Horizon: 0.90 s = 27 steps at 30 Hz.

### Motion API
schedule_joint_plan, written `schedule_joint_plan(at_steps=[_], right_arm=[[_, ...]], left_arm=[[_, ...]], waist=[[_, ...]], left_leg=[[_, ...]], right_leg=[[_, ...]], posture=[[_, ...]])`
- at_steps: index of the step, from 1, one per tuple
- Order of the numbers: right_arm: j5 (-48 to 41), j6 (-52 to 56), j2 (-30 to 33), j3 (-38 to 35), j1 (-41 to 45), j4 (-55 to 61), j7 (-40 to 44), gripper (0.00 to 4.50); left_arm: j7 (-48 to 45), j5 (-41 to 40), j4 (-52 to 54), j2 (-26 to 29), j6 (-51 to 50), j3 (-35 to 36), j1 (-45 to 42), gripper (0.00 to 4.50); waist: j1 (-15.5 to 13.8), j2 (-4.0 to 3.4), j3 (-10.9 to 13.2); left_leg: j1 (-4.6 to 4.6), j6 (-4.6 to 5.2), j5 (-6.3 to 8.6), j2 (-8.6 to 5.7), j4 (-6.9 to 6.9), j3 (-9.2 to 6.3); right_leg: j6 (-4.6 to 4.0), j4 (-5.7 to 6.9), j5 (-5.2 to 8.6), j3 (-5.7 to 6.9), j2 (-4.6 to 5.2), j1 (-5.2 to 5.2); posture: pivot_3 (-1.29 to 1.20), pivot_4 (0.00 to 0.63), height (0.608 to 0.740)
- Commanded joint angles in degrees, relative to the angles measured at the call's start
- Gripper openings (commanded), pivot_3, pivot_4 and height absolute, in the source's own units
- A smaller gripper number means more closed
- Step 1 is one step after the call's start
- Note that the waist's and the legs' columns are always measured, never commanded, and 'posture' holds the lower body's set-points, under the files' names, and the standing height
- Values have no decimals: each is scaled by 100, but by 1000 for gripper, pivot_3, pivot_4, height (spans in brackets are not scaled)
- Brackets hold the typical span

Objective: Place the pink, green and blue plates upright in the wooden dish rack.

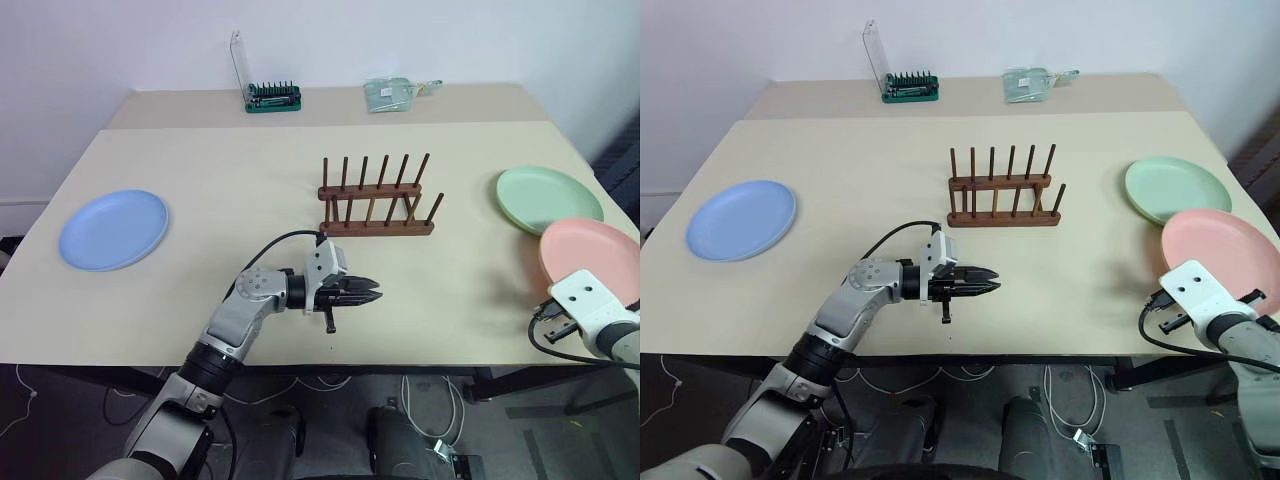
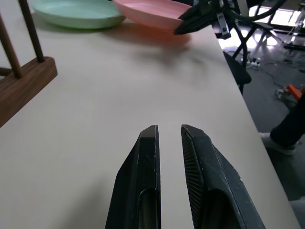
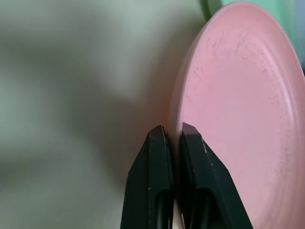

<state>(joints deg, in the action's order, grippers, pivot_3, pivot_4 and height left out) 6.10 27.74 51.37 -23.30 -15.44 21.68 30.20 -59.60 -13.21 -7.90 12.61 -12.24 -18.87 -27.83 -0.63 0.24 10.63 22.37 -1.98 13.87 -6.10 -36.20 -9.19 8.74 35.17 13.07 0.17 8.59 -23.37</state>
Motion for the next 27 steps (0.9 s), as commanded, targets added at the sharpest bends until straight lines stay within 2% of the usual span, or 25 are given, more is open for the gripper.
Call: schedule_joint_plan(at_steps=[1,3,4,6,8,10,14,17,27], right_arm=[[-665,-129,177,-567,729,696,377,47],[-2324,377,-194,-362,2317,1161,617,47],[-2884,632,-379,-247,2894,1260,639,47],[-3422,1071,-687,-24,3722,1123,595,47],[-4020,1447,-1128,235,4584,697,494,47],[-4450,1790,-1527,379,5272,172,345,47],[-4878,2330,-1804,332,5846,-587,114,47],[-5161,2507,-1872,184,6145,-1381,152,47],[-5600,2735,-1889,-116,6632,-2677,-22,47]], left_arm=[[-33,-58,-10,-46,92,64,-125,742],[-29,-50,-71,-83,121,64,-155,742],[-27,-50,-89,-93,130,65,-163,742],[-11,-52,-110,-109,125,85,-168,742],[22,-46,-104,-109,105,121,-154,742],[68,-33,-68,-81,108,148,-129,742],[173,-30,15,-17,105,187,-70,742],[333,-77,223,54,-23,271,100,742],[453,-117,426,109,-186,347,214,742]], waist=[[10,4,2],[94,2,9],[168,11,21],[129,4,15],[94,56,13],[96,64,14],[-26,60,15],[-5,55,15],[44,35,15]], left_leg=[[-1,0,0,1,0,0],[-3,0,0,4,-1,8],[-5,0,0,9,-3,16],[-6,0,0,22,-1,21],[-6,0,0,39,7,-2],[6,0,0,36,4,-18],[13,5,3,-1,1,-27],[14,4,3,-3,8,-25],[11,4,2,-1,8,-16]], right_leg=[[0,0,0,0,0,1],[-1,-1,-2,-1,0,0],[-5,-1,-5,-2,-1,1],[-12,-3,-10,3,-3,2],[-15,-1,-8,18,-11,5],[-33,-12,-20,27,-8,4],[-33,-13,-21,13,11,-4],[-33,-10,-21,13,7,-9],[-33,2,-21,11,2,-15]], posture=[[0,150,740],[0,150,740],[0,150,740],[0,150,740],[0,150,740],[0,150,740],[0,150,740],[0,150,740],[0,150,740]])
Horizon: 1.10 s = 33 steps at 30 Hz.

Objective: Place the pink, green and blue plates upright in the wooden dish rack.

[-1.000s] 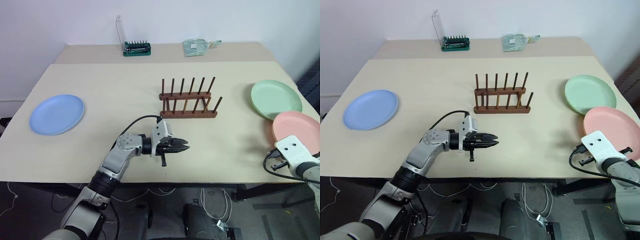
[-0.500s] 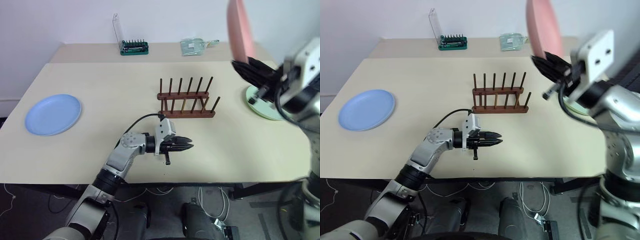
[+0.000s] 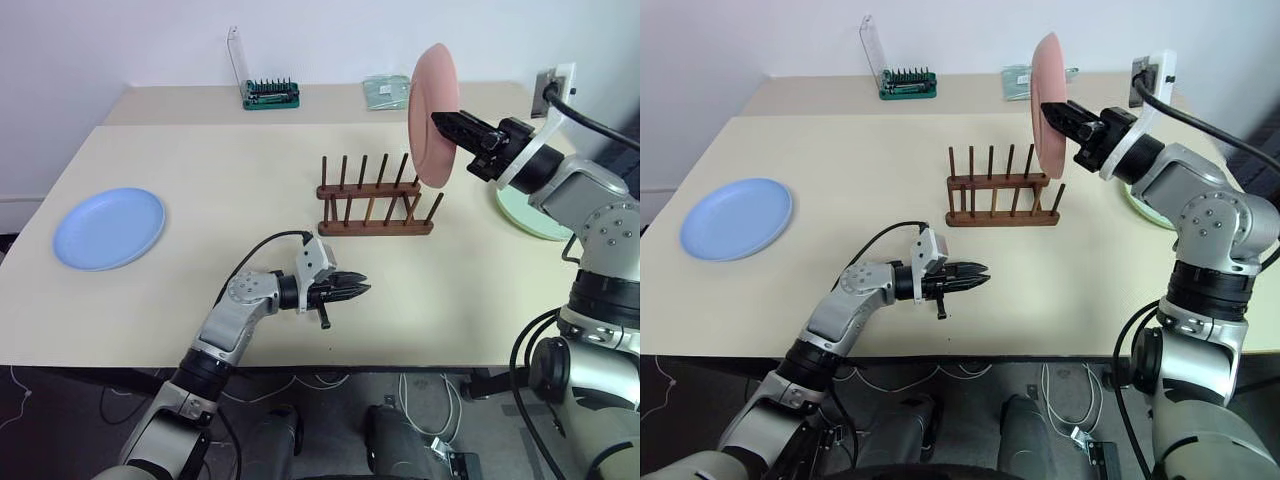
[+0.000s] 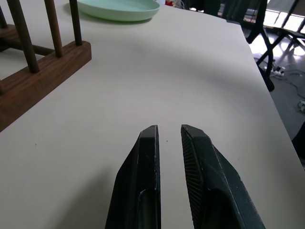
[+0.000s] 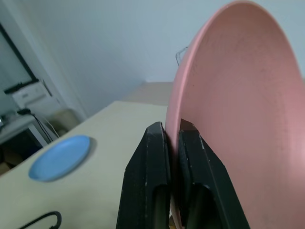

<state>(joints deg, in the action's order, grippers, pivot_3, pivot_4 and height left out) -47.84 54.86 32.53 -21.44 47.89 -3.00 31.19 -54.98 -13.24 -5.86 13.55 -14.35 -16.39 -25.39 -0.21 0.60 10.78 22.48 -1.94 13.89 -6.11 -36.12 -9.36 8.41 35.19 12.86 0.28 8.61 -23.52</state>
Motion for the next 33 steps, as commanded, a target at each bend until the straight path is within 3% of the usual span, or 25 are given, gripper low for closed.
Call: schedule_joint_plan(at_steps=[1,8,12,18,26,29,33], right_arm=[[-245,52,-18,-358,348,-376,-191,47],[-418,235,-77,-538,498,-1047,-478,47],[-368,135,-92,-539,527,-1200,-573,1425],[187,-669,140,-277,385,-842,-431,4386],[1279,-1776,1538,-415,-589,-515,13,4450],[2133,-2333,2041,113,-1228,-789,241,4450],[4107,-4285,2733,1578,-2116,-1564,614,4450]], left_arm=[[-10,-113,222,16,25,99,-35,742],[21,-91,196,14,109,123,-55,742],[85,-69,188,-5,169,149,-65,742],[84,-84,214,7,133,156,-42,742],[118,-111,294,16,64,166,13,742],[101,-99,278,1,67,167,-4,742],[64,-87,230,-22,70,155,-51,742]], waist=[[0,0,0],[1,-1,0],[6,-2,0],[59,-4,0],[63,-7,2],[99,-10,1],[148,-25,-6]], left_leg=[[0,0,0,0,0,0],[0,0,0,0,0,2],[0,0,0,0,0,2],[0,0,0,0,0,3],[2,0,0,-4,-1,5],[-2,1,0,-4,-3,11],[-15,1,1,0,-3,36]], right_leg=[[0,0,0,0,0,0],[0,0,0,-1,1,0],[0,0,0,-1,0,0],[1,0,0,-2,0,0],[6,-1,3,-2,3,2],[7,-2,3,-2,3,7],[11,1,6,-16,1,7]], posture=[[0,150,740],[0,150,740],[0,150,740],[0,150,740],[0,150,740],[0,150,740],[0,150,740]])
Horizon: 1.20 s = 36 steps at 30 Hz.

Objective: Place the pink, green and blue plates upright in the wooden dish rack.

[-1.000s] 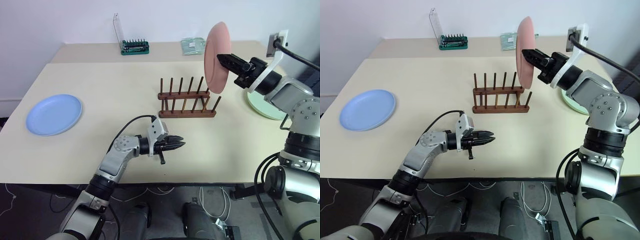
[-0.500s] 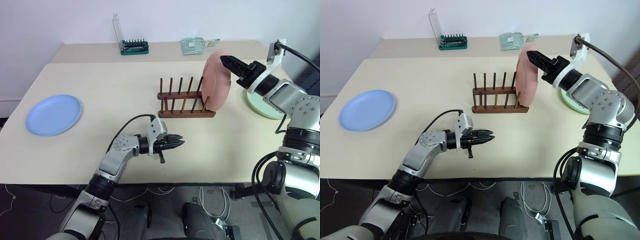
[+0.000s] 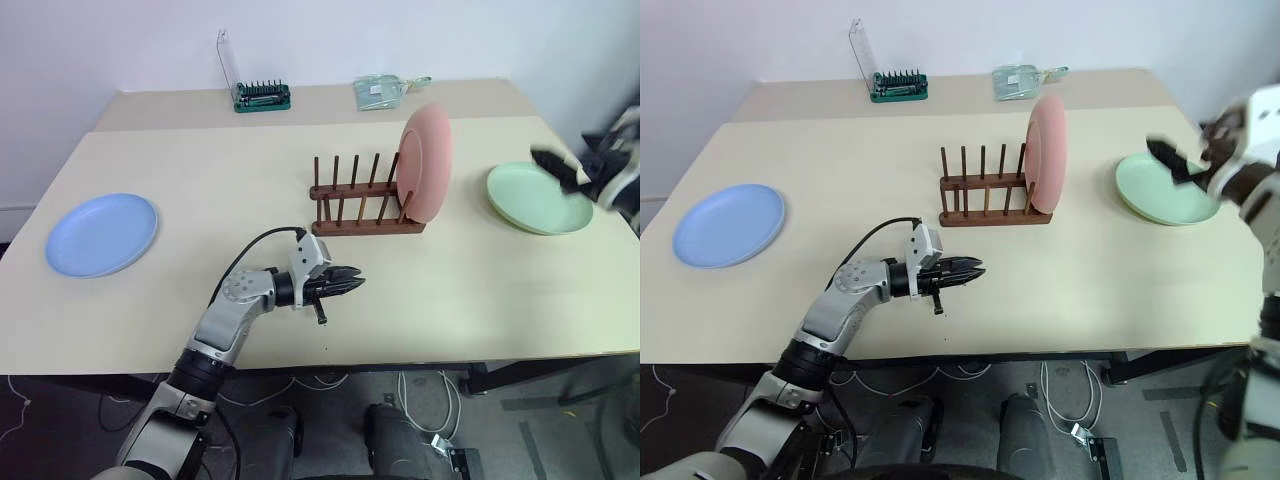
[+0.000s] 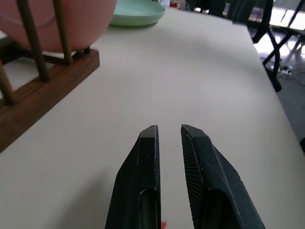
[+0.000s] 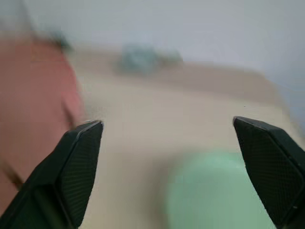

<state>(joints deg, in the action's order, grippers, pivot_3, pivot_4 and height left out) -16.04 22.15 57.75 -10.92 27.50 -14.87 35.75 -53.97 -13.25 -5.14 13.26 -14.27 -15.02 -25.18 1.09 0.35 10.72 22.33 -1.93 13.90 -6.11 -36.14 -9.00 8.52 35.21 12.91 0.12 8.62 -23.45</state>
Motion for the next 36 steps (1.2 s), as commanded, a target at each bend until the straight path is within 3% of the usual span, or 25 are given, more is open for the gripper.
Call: schedule_joint_plan(at_steps=[1,13,16,22,23,29,34,36], right_arm=[[1158,-1290,225,707,-19,-654,161,4450],[2655,-2995,-538,1756,1654,-3878,-313,4450],[2908,-3168,-705,1893,1965,-4537,-515,3596],[3071,-3407,-762,1912,2160,-4927,-680,512],[3137,-3493,-721,1937,2133,-4849,-749,36],[3058,-3629,-348,1568,1775,-3358,-979,11],[1976,-2569,-449,413,1420,-642,-836,11],[1122,-1851,-717,-21,1587,475,-726,11]], left_arm=[[-47,-84,148,2,62,19,-80,742],[-55,-72,161,-8,27,33,-73,742],[-42,-73,178,0,14,38,-65,742],[2,-89,241,30,-34,73,-15,742],[8,-93,248,33,-41,74,-9,742],[34,-102,259,31,-52,68,-2,742],[-2,-127,229,6,-59,46,-15,742],[-29,-118,184,-20,-33,25,-47,742]], waist=[[30,-7,1],[-37,-20,3],[-32,-20,2],[-23,-21,2],[-22,-21,2],[-1,-24,2],[-10,-25,2],[-29,-23,2]], left_leg=[[0,0,0,2,-1,3],[-4,0,0,5,0,28],[-1,0,0,2,0,25],[-2,0,0,2,0,25],[-2,0,0,1,0,26],[-3,0,0,2,2,29],[-2,1,0,2,2,35],[-2,1,0,3,1,34]], right_leg=[[0,0,0,-1,-1,-1],[-2,-3,-3,-28,0,-2],[-2,-6,-3,-31,0,-3],[-1,-5,-3,-33,-1,-3],[-1,-5,-3,-34,-1,-3],[0,-1,-3,-40,-2,-8],[3,0,-4,-48,-2,-13],[4,0,-5,-49,-3,-12]], posture=[[0,150,740],[0,150,740],[0,150,740],[0,150,740],[0,150,740],[0,150,740],[0,150,740],[0,150,740]])
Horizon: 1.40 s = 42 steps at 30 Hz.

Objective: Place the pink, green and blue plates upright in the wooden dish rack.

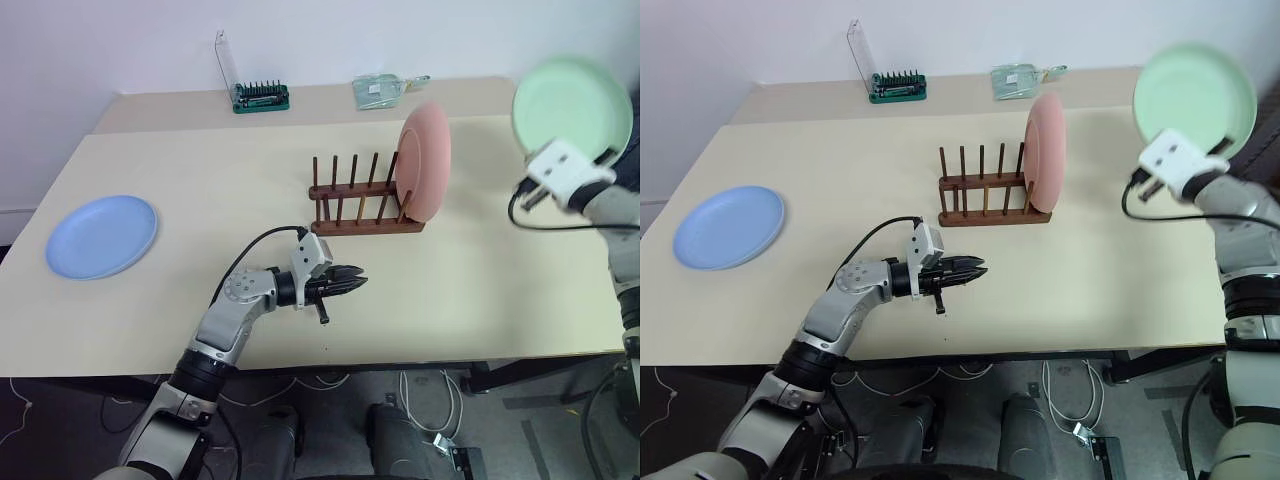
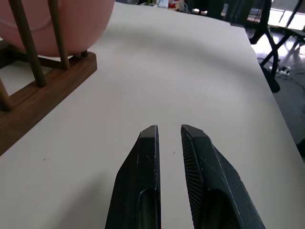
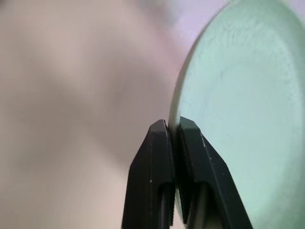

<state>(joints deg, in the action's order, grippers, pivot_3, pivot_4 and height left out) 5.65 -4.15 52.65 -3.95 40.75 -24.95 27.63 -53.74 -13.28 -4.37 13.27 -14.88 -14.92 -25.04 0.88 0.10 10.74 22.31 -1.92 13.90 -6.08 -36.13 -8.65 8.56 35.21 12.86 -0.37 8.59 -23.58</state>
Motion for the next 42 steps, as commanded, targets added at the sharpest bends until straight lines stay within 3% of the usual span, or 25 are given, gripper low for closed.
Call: schedule_joint_plan(at_steps=[1,5,6,10,18,28,37,38,39,42], right_arm=[[-1644,1251,-372,-888,402,2059,171,11],[-4061,3060,-906,-1240,554,3815,545,11],[-5030,3566,-1091,-1327,564,4178,503,11],[-7060,4645,-1757,-1262,617,4642,37,11],[-7342,5556,-2664,-954,1058,3383,-1466,11],[-7051,5863,-2769,-1063,1315,2163,-1610,11],[-6954,5946,-2826,-1225,1400,1783,-1586,11],[-6954,5957,-2838,-1238,1401,1788,-1583,664],[-6950,5966,-2847,-1244,1403,1799,-1580,956],[-6874,5952,-2850,-1228,1420,1834,-1538,2487]], left_arm=[[-67,-109,75,-38,49,6,-84,742],[-108,-102,13,-83,75,1,-119,742],[-112,-96,-3,-101,78,3,-127,742],[-105,-83,-29,-136,81,12,-136,742],[7,-75,96,-113,42,64,-34,742],[124,-113,211,-60,-7,76,48,742],[259,-30,179,-69,193,119,43,742],[307,-2,172,-70,225,132,42,742],[399,56,160,-52,273,158,44,742],[533,38,157,-14,324,242,80,742]], waist=[[-1,2,1],[-23,4,0],[-30,8,-2],[-37,9,-2],[-17,7,-3],[-6,7,-3],[-4,7,-3],[-3,7,-3],[0,7,-3],[2,7,-3]], left_leg=[[0,1,0,1,-1,-2],[1,3,2,4,-2,-8],[2,4,2,4,-1,-10],[5,7,4,3,-6,-41],[4,7,4,0,-4,-40],[9,7,4,-2,0,-21],[9,7,4,-2,0,-18],[9,7,4,-2,0,-18],[9,7,4,-1,0,-17],[9,7,4,-1,0,-18]], right_leg=[[0,-1,0,0,-1,1],[-1,-2,0,2,-1,1],[-1,-3,0,2,-1,2],[-2,-7,-1,8,3,7],[-4,0,-2,7,0,-2],[-4,4,-2,8,-1,-10],[-4,6,-3,8,-2,-11],[-4,6,-3,8,-2,-11],[-4,6,-3,8,-2,-11],[-4,6,-3,8,-2,-11]], posture=[[0,150,740],[0,150,740],[0,150,740],[0,150,740],[0,150,740],[0,150,740],[0,150,740],[0,150,740],[0,150,740],[0,150,740]])
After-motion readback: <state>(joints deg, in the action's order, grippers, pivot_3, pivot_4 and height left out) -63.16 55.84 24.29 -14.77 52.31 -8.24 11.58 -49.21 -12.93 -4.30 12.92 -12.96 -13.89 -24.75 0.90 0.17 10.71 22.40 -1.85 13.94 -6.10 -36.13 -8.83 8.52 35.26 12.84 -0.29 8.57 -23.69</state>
